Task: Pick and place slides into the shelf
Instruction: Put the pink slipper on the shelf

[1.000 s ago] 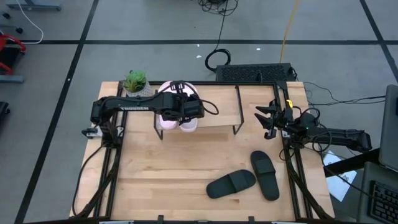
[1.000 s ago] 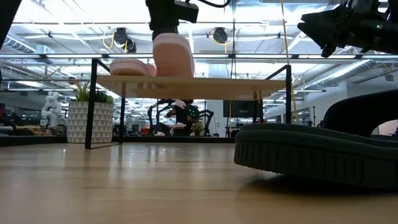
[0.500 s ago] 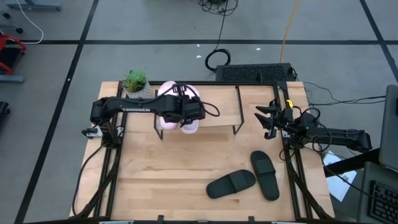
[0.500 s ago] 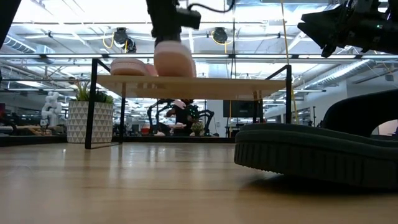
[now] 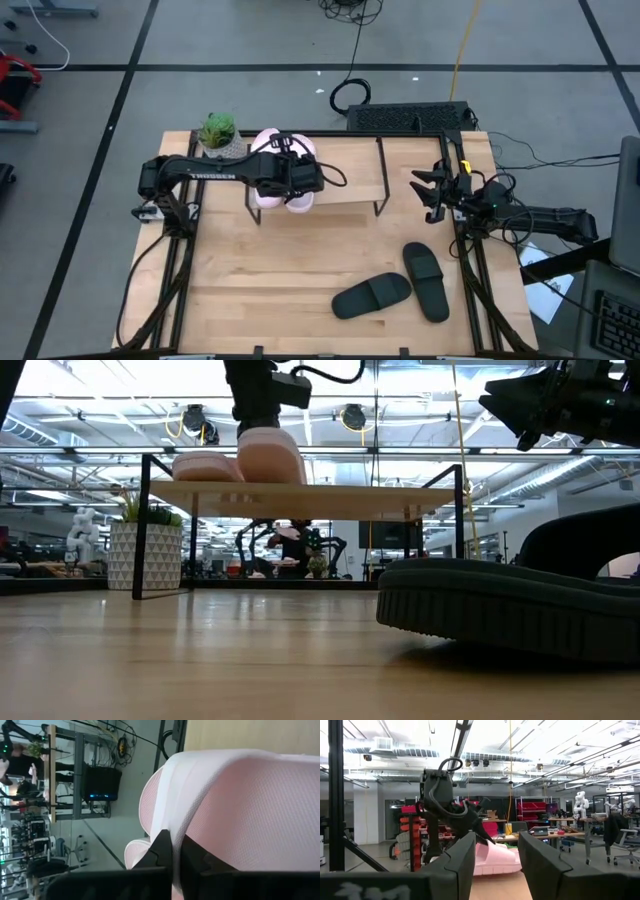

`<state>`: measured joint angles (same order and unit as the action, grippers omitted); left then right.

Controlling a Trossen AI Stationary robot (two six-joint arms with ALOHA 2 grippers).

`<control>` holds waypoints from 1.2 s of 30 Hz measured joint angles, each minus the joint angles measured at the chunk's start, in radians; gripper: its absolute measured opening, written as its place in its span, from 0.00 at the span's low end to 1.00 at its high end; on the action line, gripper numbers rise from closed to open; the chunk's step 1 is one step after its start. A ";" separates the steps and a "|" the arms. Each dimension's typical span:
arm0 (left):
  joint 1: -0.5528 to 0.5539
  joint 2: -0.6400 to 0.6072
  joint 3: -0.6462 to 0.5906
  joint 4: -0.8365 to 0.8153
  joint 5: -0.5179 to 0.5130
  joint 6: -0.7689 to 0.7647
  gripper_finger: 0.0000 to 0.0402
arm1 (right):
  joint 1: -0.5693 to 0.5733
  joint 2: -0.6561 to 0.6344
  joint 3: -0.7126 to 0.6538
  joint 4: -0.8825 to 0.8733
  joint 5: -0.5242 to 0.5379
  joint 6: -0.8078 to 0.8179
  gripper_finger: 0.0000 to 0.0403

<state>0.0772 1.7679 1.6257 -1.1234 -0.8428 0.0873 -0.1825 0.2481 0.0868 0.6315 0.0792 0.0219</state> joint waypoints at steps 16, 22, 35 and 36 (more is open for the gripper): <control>-0.001 0.004 0.000 0.037 -0.004 0.011 0.00 | 0.000 0.000 0.000 0.001 -0.001 0.000 0.35; 0.007 0.004 -0.001 0.100 -0.017 0.059 0.00 | 0.000 0.000 0.000 0.001 -0.001 0.000 0.35; 0.035 0.011 -0.070 0.103 -0.023 0.062 0.00 | 0.000 0.000 0.000 0.000 -0.001 0.000 0.35; 0.035 0.011 -0.072 0.097 -0.023 0.055 0.00 | 0.000 0.000 0.000 0.000 -0.001 0.000 0.35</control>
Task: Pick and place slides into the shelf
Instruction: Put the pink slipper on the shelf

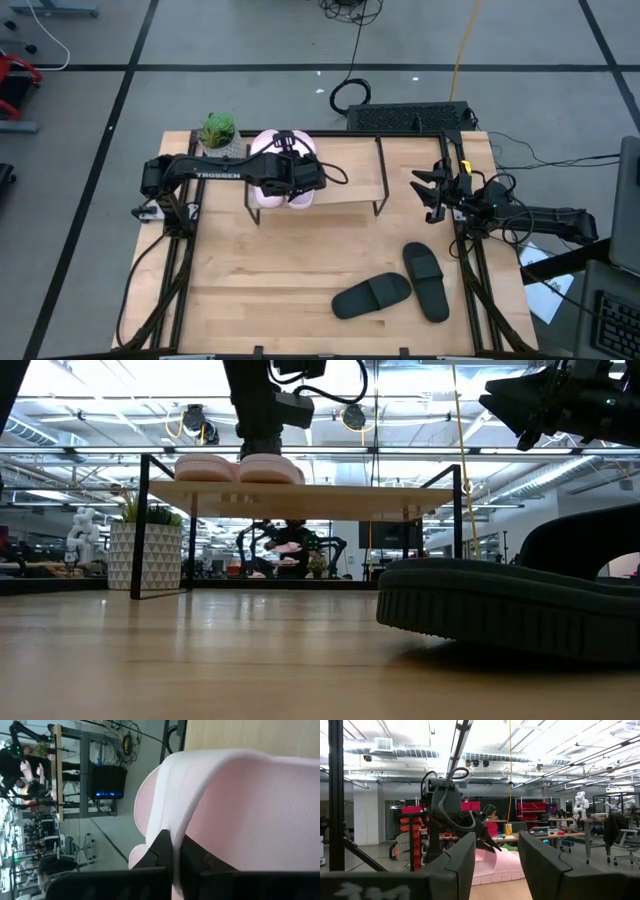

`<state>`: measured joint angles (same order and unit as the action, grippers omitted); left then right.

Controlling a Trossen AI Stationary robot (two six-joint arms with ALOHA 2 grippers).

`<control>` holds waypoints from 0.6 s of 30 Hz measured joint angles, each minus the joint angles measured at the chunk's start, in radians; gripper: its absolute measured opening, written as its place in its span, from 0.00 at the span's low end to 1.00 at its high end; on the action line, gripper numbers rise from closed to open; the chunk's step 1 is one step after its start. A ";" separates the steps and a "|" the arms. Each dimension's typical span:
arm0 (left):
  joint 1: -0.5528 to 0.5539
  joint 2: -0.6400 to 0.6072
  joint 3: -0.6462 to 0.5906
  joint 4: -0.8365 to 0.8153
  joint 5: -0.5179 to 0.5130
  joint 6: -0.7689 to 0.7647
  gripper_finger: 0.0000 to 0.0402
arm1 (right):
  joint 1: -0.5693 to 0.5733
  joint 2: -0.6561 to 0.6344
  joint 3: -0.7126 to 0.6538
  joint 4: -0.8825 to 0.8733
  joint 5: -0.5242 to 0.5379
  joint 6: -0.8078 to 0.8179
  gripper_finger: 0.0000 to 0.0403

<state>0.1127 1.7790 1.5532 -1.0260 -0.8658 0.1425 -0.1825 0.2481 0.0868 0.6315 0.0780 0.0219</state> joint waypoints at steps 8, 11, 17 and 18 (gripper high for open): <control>-0.013 0.000 -0.002 -0.040 -0.041 -0.024 0.00 | 0.000 0.000 0.000 0.000 0.000 -0.008 0.35; -0.014 0.000 -0.002 -0.042 -0.041 -0.022 0.00 | 0.000 0.000 0.000 0.000 0.000 -0.008 0.35; -0.012 0.000 -0.002 -0.044 -0.048 -0.014 0.00 | 0.000 0.000 0.000 0.000 0.000 -0.008 0.35; -0.011 0.000 -0.002 -0.044 -0.048 -0.013 0.00 | 0.000 0.000 0.000 0.000 0.000 -0.008 0.35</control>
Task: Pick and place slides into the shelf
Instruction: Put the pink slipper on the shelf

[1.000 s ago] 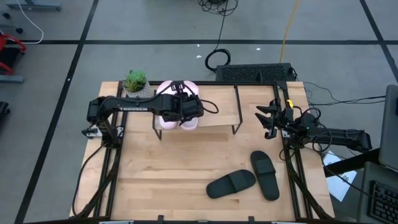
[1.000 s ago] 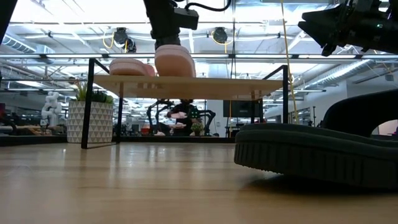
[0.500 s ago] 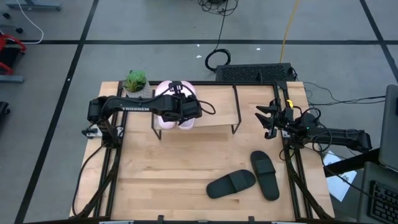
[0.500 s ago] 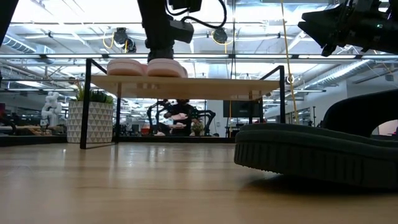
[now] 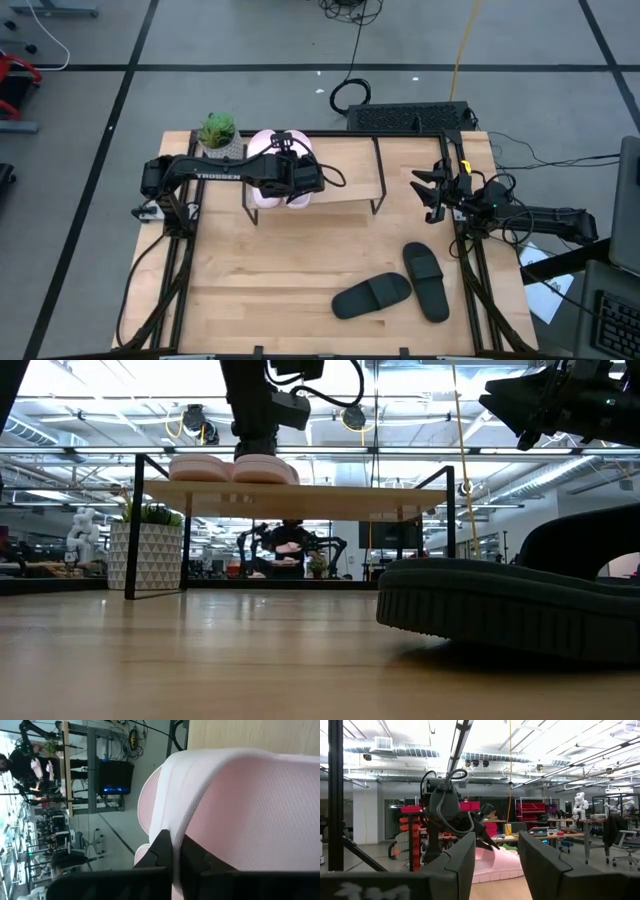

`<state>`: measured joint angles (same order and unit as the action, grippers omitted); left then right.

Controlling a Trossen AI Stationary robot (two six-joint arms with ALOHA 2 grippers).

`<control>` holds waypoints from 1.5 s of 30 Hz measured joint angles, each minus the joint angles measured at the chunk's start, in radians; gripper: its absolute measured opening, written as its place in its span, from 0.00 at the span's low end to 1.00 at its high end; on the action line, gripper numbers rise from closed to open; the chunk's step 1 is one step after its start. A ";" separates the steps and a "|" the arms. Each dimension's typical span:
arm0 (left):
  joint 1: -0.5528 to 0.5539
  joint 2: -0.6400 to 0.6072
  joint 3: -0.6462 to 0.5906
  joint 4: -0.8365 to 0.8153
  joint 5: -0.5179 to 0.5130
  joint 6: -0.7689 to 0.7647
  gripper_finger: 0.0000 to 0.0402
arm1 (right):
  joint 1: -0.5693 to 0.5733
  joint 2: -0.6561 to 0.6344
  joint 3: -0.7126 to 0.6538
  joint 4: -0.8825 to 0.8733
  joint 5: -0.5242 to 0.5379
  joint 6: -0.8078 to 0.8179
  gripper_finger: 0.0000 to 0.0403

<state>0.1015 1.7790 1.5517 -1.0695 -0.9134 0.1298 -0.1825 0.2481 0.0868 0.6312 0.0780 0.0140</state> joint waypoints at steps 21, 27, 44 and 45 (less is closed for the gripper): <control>0.015 0.000 0.000 -0.044 0.006 -0.003 0.00 | 0.000 0.000 0.000 -0.013 0.000 0.000 0.35; 0.016 -0.001 0.000 -0.090 0.009 -0.038 0.02 | 0.000 0.000 0.000 -0.013 0.000 0.000 0.35; 0.015 -0.001 0.000 -0.088 0.019 -0.051 0.21 | 0.000 0.000 0.000 -0.008 0.000 0.000 0.35; 0.013 -0.001 0.000 -0.088 0.019 -0.053 0.22 | 0.000 0.000 0.000 -0.008 0.000 0.000 0.35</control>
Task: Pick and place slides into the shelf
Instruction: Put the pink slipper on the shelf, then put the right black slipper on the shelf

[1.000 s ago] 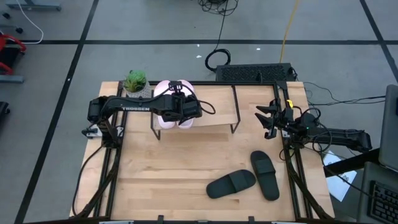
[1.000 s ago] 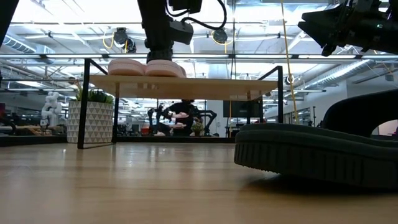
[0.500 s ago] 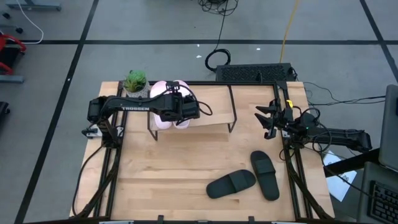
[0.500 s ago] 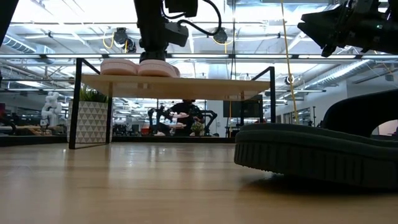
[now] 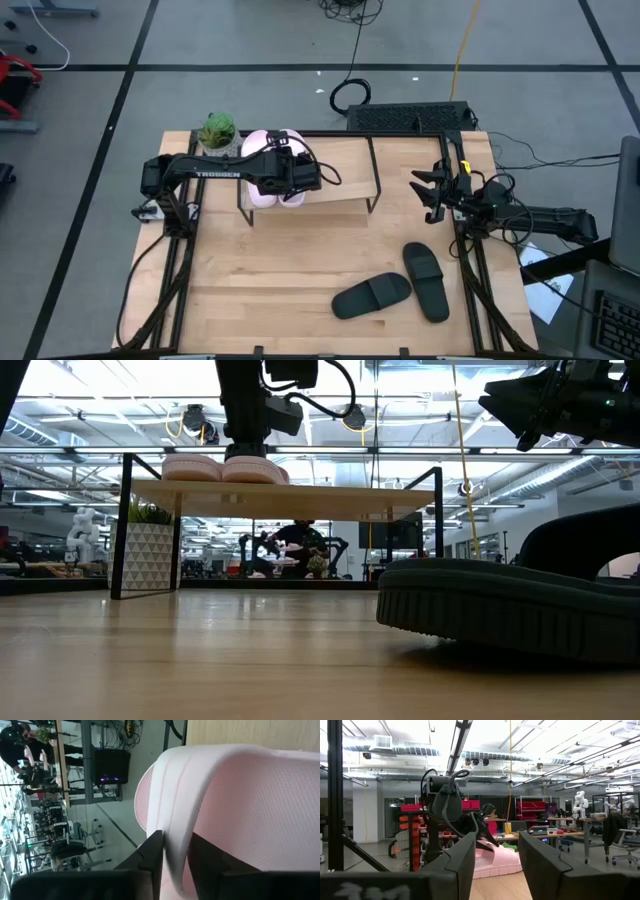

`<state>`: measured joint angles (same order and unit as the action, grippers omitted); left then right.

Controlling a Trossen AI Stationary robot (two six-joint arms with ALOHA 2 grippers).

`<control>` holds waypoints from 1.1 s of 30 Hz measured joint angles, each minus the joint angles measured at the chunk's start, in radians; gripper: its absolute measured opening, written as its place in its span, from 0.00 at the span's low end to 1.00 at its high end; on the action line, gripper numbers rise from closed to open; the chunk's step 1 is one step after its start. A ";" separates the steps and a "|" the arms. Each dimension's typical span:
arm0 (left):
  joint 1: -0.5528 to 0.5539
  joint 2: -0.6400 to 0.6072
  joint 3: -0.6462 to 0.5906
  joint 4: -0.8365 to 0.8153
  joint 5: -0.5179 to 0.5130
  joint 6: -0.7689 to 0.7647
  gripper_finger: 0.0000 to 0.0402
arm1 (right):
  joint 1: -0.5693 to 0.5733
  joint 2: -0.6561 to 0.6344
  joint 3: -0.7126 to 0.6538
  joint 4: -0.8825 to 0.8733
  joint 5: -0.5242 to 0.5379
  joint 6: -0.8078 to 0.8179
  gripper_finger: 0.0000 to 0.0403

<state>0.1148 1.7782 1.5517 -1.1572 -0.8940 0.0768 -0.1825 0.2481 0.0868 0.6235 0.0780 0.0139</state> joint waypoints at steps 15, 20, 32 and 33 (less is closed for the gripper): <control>-0.040 -0.006 0.017 -0.003 0.002 -0.002 0.38 | 0.000 0.000 0.000 0.000 0.000 0.000 0.35; -0.045 -0.007 0.061 -0.002 0.057 -0.001 0.41 | 0.000 0.000 0.000 0.000 0.000 0.000 0.35; -0.092 -0.020 0.062 -0.023 0.092 -0.037 0.48 | 0.000 0.000 0.000 0.000 0.000 0.000 0.35; -0.102 -0.028 0.062 -0.016 0.091 -0.037 0.48 | 0.000 0.000 0.000 0.000 0.000 0.000 0.35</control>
<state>0.0127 1.7499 1.6140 -1.1728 -0.8030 0.0402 -0.1823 0.2481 0.0867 0.6238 0.0780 0.0139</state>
